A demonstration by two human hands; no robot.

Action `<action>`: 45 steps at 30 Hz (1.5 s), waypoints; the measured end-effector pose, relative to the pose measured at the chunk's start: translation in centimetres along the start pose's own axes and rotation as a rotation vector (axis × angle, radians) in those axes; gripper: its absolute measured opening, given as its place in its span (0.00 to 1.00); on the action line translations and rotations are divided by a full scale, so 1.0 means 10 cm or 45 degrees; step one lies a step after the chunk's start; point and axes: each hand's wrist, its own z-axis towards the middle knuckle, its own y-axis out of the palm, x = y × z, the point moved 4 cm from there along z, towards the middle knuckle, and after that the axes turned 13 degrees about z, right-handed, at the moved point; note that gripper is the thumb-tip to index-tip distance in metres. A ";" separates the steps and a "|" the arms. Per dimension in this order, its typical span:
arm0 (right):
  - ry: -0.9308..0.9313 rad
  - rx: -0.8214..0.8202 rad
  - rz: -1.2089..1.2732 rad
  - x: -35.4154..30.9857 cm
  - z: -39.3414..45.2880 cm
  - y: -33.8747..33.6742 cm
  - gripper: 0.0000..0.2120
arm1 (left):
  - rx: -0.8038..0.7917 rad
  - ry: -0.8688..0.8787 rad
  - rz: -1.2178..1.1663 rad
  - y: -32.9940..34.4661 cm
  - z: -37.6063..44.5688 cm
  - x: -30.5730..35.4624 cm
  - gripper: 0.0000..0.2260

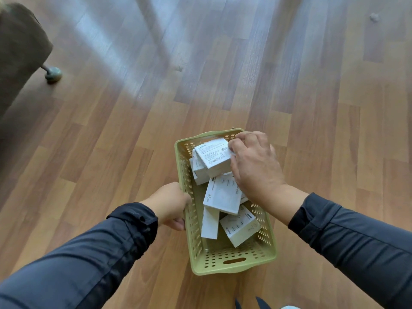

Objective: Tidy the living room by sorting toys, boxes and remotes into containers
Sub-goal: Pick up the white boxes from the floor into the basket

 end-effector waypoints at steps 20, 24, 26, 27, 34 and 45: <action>0.013 -0.043 -0.039 -0.35 0.21 -0.44 0.39 | 0.114 0.243 -0.183 -0.81 -0.18 0.33 0.08; -0.033 -0.017 -0.054 -0.69 0.19 -0.93 0.40 | 0.091 0.250 -0.221 -0.98 -0.67 0.32 0.09; -0.075 -0.015 -0.075 -0.95 0.11 -1.21 0.40 | 0.083 0.243 -0.241 -1.12 -1.01 0.25 0.09; -0.104 -0.013 -0.088 -1.09 0.06 -1.36 0.40 | 0.089 0.234 -0.255 -1.20 -1.19 0.20 0.09; -0.195 0.007 -0.010 -2.21 -0.49 -2.32 0.42 | 0.123 0.149 -0.407 -1.78 -2.80 -0.17 0.09; -0.169 -0.088 0.140 -4.14 -0.87 -3.92 0.40 | 0.180 0.128 -0.395 -2.73 -5.16 -0.74 0.10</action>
